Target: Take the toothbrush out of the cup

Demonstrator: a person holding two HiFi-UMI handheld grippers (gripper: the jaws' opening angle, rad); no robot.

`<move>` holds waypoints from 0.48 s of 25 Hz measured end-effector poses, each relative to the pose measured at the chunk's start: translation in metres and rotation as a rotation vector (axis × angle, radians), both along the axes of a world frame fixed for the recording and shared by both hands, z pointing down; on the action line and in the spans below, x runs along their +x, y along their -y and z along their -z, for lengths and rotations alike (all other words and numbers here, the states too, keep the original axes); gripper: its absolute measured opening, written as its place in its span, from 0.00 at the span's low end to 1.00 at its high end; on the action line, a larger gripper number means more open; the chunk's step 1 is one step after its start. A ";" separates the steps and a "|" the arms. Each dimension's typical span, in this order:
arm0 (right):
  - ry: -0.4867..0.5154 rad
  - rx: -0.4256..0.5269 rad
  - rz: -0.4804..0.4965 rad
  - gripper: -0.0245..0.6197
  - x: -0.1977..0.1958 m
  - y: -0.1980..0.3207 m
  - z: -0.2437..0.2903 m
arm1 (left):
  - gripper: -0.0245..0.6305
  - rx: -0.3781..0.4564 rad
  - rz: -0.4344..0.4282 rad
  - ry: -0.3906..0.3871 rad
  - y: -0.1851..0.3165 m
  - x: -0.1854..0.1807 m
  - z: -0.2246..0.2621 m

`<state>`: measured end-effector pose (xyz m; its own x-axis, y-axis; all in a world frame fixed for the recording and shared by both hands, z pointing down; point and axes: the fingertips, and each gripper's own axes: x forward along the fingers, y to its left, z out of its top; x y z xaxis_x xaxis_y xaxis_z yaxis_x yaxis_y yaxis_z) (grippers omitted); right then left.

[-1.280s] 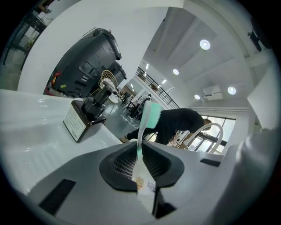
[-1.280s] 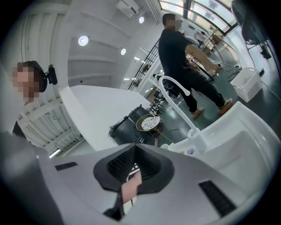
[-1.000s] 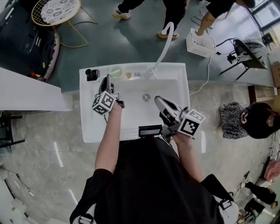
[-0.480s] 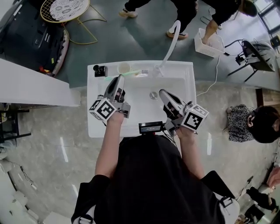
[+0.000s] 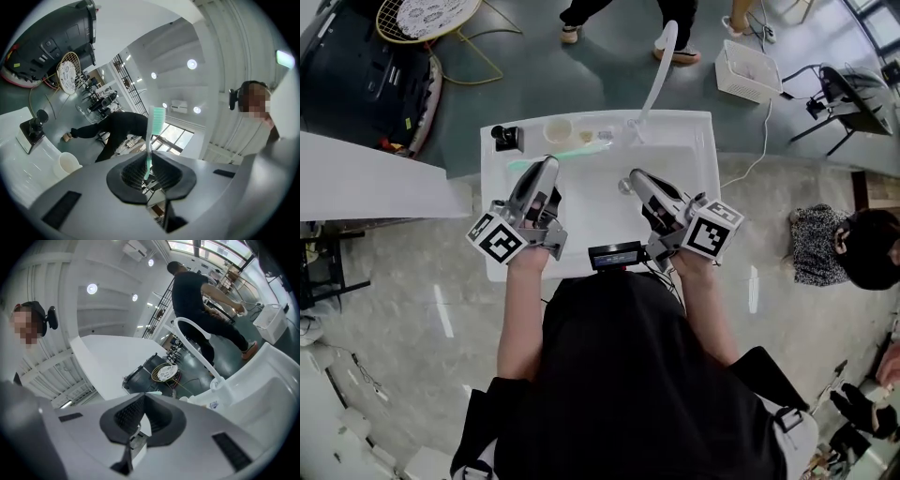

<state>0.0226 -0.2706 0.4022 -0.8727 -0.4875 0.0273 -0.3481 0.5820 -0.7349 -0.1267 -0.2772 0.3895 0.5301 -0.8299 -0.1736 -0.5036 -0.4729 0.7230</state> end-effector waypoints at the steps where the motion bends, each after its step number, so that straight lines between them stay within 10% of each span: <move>1: 0.002 0.004 0.002 0.05 -0.001 0.001 0.000 | 0.09 0.005 -0.008 -0.002 -0.002 0.000 0.002; 12: -0.003 0.055 0.033 0.05 -0.008 -0.005 0.005 | 0.09 0.077 -0.123 -0.026 -0.025 0.007 0.028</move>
<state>0.0145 -0.2660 0.3969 -0.8882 -0.4594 0.0037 -0.3302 0.6329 -0.7003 -0.1196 -0.2523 0.3612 0.6215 -0.7428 -0.2491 -0.4200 -0.5842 0.6945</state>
